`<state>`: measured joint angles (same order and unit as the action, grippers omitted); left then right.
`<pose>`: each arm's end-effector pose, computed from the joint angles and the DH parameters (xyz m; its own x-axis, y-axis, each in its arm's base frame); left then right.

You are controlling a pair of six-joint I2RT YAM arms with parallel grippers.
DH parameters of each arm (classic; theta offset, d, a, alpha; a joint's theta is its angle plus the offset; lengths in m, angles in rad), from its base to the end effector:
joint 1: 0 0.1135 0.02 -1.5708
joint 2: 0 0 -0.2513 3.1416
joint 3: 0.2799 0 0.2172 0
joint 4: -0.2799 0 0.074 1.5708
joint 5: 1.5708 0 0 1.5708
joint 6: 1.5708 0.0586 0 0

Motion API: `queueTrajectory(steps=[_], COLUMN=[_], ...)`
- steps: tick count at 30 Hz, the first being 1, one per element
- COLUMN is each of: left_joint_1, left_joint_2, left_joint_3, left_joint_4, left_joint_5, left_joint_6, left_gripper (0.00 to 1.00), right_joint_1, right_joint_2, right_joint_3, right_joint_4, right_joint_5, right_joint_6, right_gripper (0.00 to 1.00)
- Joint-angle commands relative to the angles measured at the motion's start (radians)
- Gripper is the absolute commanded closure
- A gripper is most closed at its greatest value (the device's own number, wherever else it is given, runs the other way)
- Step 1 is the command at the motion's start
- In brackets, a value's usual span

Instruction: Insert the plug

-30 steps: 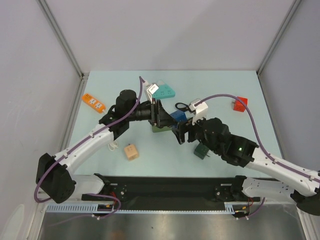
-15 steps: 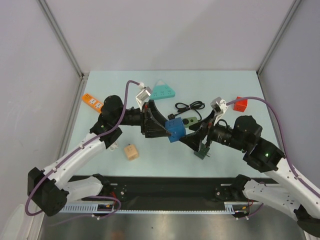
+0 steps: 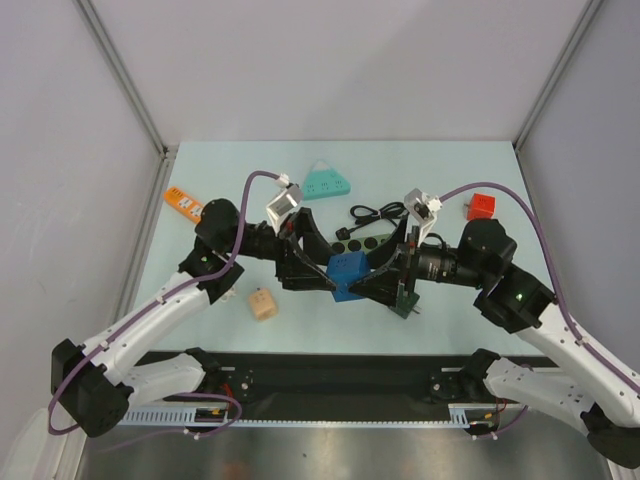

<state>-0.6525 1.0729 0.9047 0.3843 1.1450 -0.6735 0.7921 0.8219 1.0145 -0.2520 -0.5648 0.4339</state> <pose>0.1358 -0.1710 0.3796 -0.4641 0.0304 -0.8853 0.8548 -0.2468 -0.4566 0.0940 0.1399 0.3891 -0.4484 0.0512 -0.8924 -0.8685 0.2110 0.4485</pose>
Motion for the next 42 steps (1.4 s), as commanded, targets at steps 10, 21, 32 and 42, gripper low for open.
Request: queueTrajectory(steps=[10, 21, 32, 42], left_joint_1=[-0.016, -0.015, 0.229, 0.427], left_joint_2=[-0.002, 0.005, -0.087, -0.031], left_joint_3=[0.008, 0.002, -0.093, -0.032], left_joint_4=[0.057, 0.070, -0.292, -0.709], left_joint_5=[0.006, -0.013, -0.378, -0.674], left_joint_6=[0.005, -0.005, 0.080, 0.288], left_gripper=[1.00, 1.00, 0.00, 0.00], right_joint_1=[0.025, 0.050, -0.020, -0.182], right_joint_2=[0.025, 0.036, 0.063, 0.532], right_joint_3=[-0.013, -0.034, 0.116, 0.438], right_joint_4=[0.066, 0.158, -0.174, -0.610], right_joint_5=[-0.037, 0.022, 0.284, 0.649], right_joint_6=[0.000, 0.042, 0.003, -0.017], right_gripper=[0.26, 0.62, 1.00, 1.00])
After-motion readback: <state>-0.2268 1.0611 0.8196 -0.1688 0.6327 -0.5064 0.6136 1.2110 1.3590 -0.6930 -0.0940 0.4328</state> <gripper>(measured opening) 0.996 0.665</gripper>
